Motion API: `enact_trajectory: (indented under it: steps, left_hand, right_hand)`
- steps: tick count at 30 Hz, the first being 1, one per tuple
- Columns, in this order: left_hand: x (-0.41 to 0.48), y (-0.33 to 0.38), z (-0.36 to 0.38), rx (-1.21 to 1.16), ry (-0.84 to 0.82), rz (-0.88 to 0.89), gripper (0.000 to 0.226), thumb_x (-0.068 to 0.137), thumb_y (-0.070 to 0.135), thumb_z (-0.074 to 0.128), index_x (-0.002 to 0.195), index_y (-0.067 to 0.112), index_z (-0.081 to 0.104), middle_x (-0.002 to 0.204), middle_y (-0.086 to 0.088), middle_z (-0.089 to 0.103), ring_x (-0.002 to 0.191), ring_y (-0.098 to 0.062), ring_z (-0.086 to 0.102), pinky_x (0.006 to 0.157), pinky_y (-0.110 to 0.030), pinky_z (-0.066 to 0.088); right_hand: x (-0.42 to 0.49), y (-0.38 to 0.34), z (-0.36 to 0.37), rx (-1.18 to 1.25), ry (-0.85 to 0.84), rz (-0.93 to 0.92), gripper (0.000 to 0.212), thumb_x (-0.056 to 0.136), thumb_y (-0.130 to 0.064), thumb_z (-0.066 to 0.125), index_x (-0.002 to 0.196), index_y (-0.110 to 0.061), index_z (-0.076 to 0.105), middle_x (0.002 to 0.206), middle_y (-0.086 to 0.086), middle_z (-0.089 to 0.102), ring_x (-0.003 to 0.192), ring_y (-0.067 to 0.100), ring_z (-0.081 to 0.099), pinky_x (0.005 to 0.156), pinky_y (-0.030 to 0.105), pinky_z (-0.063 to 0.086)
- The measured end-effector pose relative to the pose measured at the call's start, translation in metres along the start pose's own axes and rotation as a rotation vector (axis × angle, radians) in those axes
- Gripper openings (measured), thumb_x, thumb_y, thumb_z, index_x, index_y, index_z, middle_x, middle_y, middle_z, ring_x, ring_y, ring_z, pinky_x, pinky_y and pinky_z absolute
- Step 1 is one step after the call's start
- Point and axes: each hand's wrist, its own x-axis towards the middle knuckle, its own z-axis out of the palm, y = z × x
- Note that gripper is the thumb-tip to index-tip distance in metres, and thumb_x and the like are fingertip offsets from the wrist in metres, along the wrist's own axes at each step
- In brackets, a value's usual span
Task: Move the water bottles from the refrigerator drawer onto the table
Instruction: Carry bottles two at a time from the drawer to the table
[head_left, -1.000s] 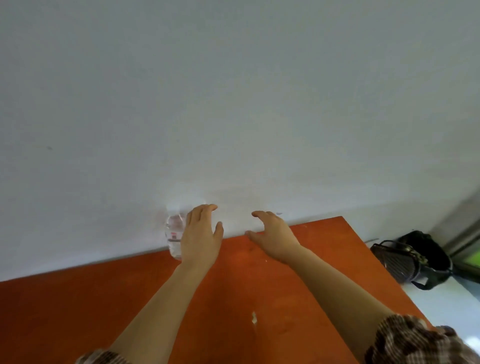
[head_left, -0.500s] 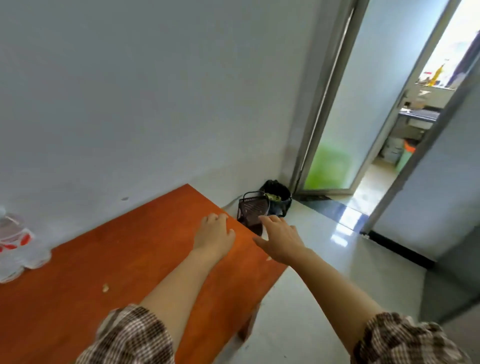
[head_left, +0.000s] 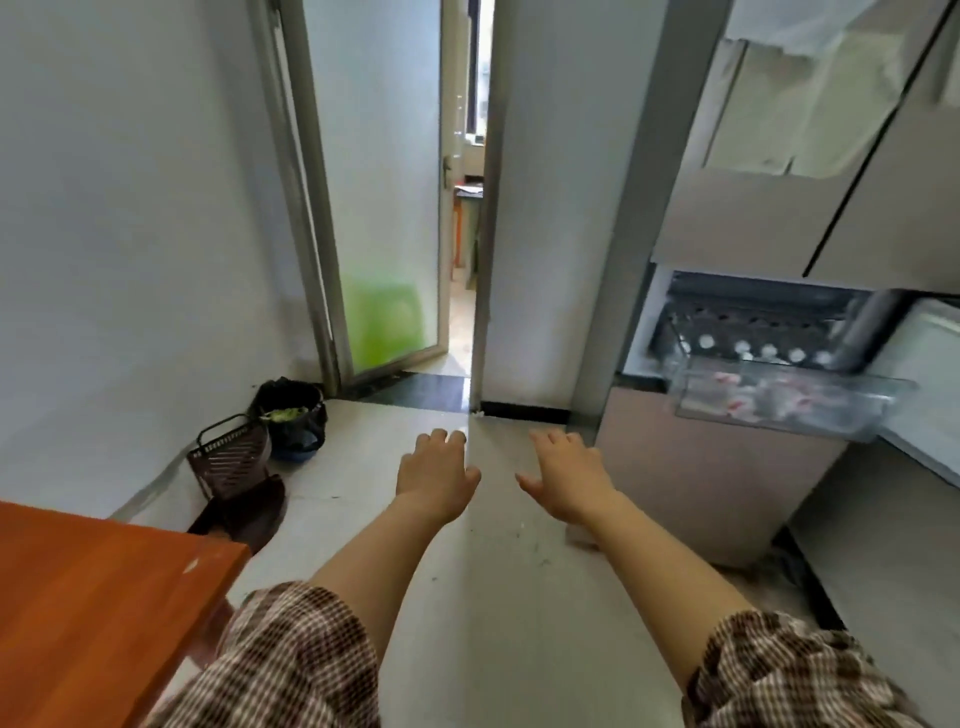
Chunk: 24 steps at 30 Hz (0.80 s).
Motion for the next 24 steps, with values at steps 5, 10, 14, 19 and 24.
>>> enact_trajectory:
  steps: [5,10,14,19,24]
  left_hand:
    - [0.059,0.1,0.035,-0.025,-0.007,0.185,0.04,0.093,0.034,0.049,0.129,0.017,0.05,0.136,-0.006,0.05,0.121,-0.025,0.048,0.097,-0.036,0.044]
    - [0.134,0.197,0.075,0.018,-0.046,0.318,0.039,0.092,0.036,0.049,0.126,0.017,0.051,0.13,-0.007,0.052,0.118,-0.026,0.048,0.096,-0.039,0.047]
    - [0.201,0.275,0.098,0.027,-0.09,0.397,0.045,0.093,0.038,0.048,0.132,0.016,0.045,0.133,-0.008,0.048,0.123,-0.027,0.044,0.098,-0.041,0.045]
    - [0.27,0.354,0.113,-0.008,-0.112,0.484,0.04,0.093,0.033,0.046,0.129,0.014,0.048,0.131,-0.009,0.05,0.121,-0.028,0.044,0.093,-0.041,0.044]
    - [0.313,0.411,0.135,-0.04,-0.116,0.574,0.045,0.095,0.035,0.045,0.136,0.015,0.043,0.136,-0.008,0.047,0.126,-0.026,0.041,0.096,-0.04,0.045]
  right_hand:
    - [0.013,0.112,-0.022,-0.002,0.011,0.146,0.063,0.096,-0.043,0.049,0.148,-0.014,0.028,0.15,0.009,0.035,0.136,0.028,0.033,0.11,0.05,0.03]
    - [0.051,0.215,-0.043,-0.012,0.038,0.266,0.061,0.096,-0.041,0.049,0.146,-0.015,0.029,0.148,0.009,0.036,0.135,0.028,0.033,0.108,0.05,0.03]
    - [0.094,0.295,-0.065,-0.045,0.042,0.353,0.057,0.095,-0.041,0.049,0.143,-0.015,0.034,0.146,0.01,0.038,0.135,0.03,0.033,0.108,0.049,0.03]
    - [0.14,0.382,-0.087,0.01,0.089,0.438,0.056,0.094,-0.037,0.05,0.144,-0.018,0.033,0.146,0.008,0.039,0.134,0.029,0.035,0.111,0.051,0.028]
    - [0.17,0.45,-0.09,0.034,0.064,0.483,0.063,0.094,-0.04,0.049,0.147,-0.015,0.027,0.147,0.011,0.037,0.135,0.031,0.034,0.108,0.05,0.033]
